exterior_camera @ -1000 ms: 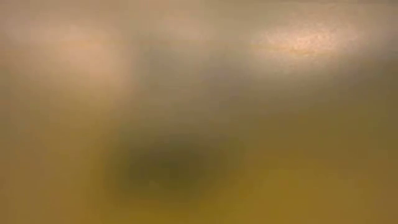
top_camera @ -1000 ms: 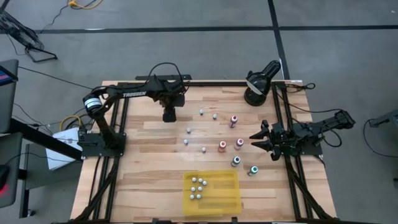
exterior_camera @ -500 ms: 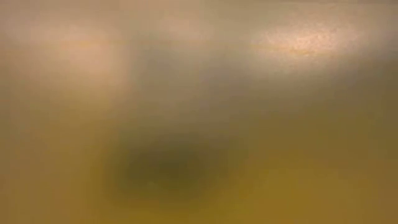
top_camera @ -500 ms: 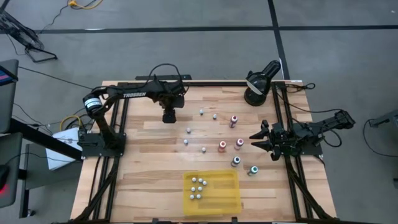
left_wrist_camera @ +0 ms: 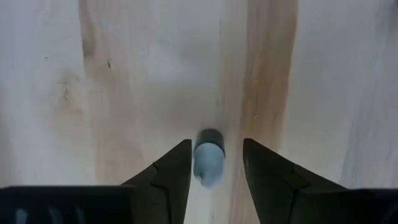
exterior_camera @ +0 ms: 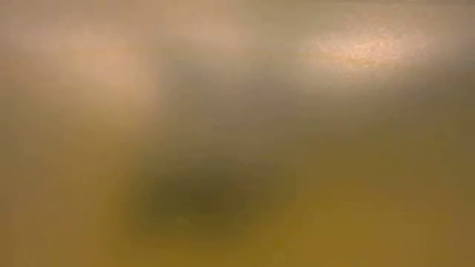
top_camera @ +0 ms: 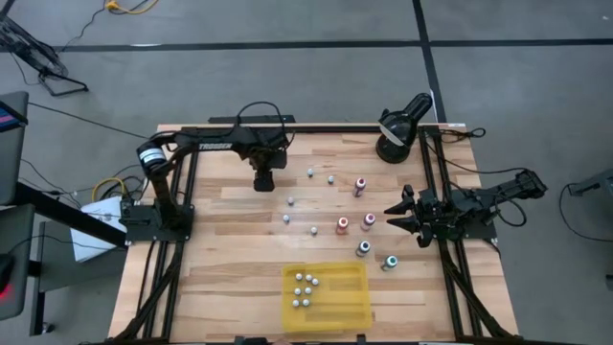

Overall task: Pick & Place food coloring
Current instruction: Put the small green food coloring bottle in the yellow bin

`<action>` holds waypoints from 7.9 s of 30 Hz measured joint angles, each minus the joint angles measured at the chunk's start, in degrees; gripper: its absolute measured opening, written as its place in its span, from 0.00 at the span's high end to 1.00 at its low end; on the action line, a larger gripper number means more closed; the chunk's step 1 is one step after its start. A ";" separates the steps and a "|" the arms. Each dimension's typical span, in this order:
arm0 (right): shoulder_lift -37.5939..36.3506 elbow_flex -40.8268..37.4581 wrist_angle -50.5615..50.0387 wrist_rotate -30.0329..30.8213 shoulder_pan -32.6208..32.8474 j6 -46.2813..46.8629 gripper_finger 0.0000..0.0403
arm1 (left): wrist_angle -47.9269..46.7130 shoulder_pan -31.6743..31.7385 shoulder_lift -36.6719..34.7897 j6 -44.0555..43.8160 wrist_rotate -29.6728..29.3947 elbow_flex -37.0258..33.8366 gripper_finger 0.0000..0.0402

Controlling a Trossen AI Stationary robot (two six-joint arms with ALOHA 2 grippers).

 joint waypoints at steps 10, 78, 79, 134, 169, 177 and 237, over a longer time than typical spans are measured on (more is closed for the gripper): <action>0.00 0.01 0.01 0.00 -0.02 0.00 0.66 | -0.32 0.46 0.29 -2.71 -0.14 0.00 0.69; 0.00 0.00 0.01 0.01 -0.01 0.00 0.66 | -6.50 -12.59 -14.71 2.95 7.92 0.02 0.86; 0.01 0.01 -0.01 0.00 0.00 0.00 0.66 | -6.48 -13.92 -14.71 2.95 7.75 0.02 0.86; 0.00 0.00 0.00 0.00 -0.01 0.00 0.66 | -11.46 -54.05 -2.38 -29.71 -0.45 24.63 0.86; 0.00 0.01 -0.01 0.00 0.00 0.00 0.66 | -9.34 -54.13 11.32 -28.13 -3.00 41.38 0.86; 0.02 0.01 0.00 0.00 0.00 0.00 0.66 | -6.32 -55.94 17.53 -27.72 -1.87 41.40 0.86; 0.02 0.01 0.01 0.00 0.00 0.00 0.66 | -15.64 -56.17 34.01 -26.52 -2.15 54.34 0.83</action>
